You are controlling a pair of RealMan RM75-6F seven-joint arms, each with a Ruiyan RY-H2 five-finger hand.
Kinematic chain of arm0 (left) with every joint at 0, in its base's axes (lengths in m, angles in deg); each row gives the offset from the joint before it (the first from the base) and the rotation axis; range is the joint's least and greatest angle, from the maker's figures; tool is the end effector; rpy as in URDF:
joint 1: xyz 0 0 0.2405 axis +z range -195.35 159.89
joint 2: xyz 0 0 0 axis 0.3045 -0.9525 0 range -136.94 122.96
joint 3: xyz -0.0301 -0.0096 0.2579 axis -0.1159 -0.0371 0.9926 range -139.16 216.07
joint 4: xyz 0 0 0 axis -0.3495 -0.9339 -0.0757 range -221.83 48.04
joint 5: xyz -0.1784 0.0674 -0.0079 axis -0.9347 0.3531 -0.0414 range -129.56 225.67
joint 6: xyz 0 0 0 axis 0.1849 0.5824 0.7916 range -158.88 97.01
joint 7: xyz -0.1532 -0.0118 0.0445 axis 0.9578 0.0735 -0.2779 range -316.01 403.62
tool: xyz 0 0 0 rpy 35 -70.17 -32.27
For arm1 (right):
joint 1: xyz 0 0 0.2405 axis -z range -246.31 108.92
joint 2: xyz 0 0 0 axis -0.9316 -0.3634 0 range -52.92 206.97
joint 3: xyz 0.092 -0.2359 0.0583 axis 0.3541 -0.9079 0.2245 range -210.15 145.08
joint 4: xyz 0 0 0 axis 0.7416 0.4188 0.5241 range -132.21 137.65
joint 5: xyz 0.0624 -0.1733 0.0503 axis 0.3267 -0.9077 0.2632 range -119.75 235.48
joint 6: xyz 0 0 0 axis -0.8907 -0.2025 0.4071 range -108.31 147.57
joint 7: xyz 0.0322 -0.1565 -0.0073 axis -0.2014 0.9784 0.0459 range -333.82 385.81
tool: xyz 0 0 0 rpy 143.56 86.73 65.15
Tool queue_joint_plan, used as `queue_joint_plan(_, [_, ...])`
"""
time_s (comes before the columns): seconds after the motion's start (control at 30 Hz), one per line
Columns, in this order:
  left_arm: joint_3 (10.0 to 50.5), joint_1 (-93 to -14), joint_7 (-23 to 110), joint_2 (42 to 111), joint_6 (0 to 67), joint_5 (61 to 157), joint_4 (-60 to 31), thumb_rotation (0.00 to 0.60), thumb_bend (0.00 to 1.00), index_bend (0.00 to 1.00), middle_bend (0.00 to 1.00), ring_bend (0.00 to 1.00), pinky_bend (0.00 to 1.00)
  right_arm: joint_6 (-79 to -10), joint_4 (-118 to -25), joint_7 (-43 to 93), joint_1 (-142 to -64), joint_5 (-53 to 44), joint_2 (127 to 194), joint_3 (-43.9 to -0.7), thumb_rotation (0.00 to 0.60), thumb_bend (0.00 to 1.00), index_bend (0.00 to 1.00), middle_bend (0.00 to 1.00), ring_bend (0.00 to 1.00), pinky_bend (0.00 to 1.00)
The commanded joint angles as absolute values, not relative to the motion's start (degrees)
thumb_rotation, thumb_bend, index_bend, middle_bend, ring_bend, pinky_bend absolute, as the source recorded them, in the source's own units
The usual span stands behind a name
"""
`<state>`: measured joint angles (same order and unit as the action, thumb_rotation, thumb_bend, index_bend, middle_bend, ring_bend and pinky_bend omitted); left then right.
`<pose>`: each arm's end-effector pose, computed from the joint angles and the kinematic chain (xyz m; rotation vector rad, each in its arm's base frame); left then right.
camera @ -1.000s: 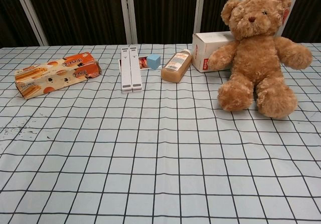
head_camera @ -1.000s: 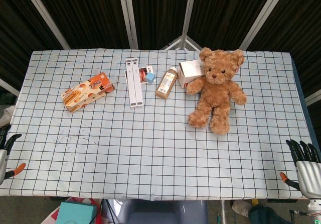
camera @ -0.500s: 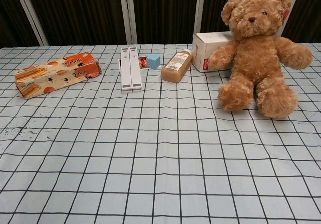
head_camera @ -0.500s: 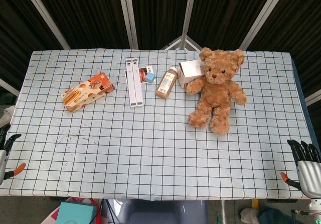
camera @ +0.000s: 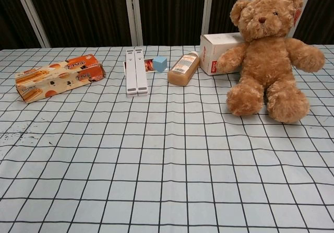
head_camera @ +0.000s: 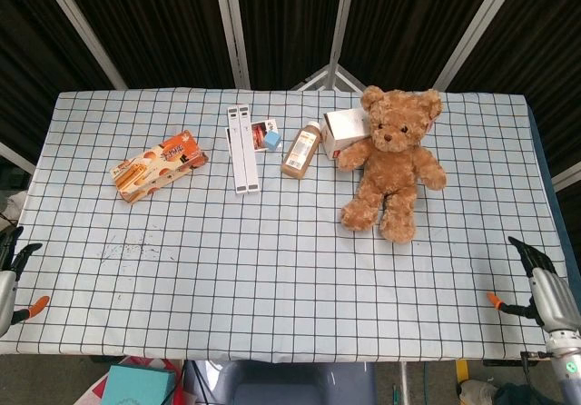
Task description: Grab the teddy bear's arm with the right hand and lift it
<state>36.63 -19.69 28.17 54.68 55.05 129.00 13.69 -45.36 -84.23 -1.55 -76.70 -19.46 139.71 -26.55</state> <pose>-0.3059 0.1746 0.1836 -1.3590 -0.8512 -0.6849 -0.3545 -0.2189 0.1670 1.1784 -1.4335 0.9571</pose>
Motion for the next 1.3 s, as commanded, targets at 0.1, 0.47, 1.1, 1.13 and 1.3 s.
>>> queue_joint_plan(0.1, [35.9,-20.4,27.0,55.1,54.0,127.2,13.5,0.6,0.24,0.2,0.0,0.0,0.03,-30.0,-82.2,-11.5,-87.4,-8.9,138.9,-18.3,0.6,0.23,0.0,0.11,0.08,0.0])
queue_joint_plan(0.47, [35.1,-20.8,25.0,55.9,53.6,125.2,13.3,0.6,0.24,0.2,0.0,0.0,0.03,-19.9,-77.3,-5.0,-97.7,4.2,143.0,-13.7,0.6,0.23,0.01,0.14,0.09,0.0])
queue_joint_plan(1.1, [34.4,-21.9,22.5,56.9,52.3,122.2,13.0,0.6,0.24,0.2,0.0,0.0,0.03,-22.8,-68.4,6.1,-104.5,17.6,153.5,-11.5,0.6,0.23,0.27,0.3,0.23,0.0])
queue_joint_plan(1.13, [34.4,-22.0,22.4,56.9,52.3,122.1,13.0,0.6,0.24,0.2,0.0,0.0,0.03,-22.8,-68.1,6.5,-104.7,17.9,153.8,-11.4,0.6,0.23,0.28,0.31,0.23,0.0])
queue_joint_plan(1.3, [34.3,-22.2,21.9,57.1,52.0,121.6,12.8,0.6,0.24,0.2,0.0,0.0,0.03,-23.0,-66.5,8.4,-105.6,19.6,155.3,-11.0,0.6,0.23,0.28,0.32,0.24,0.0])
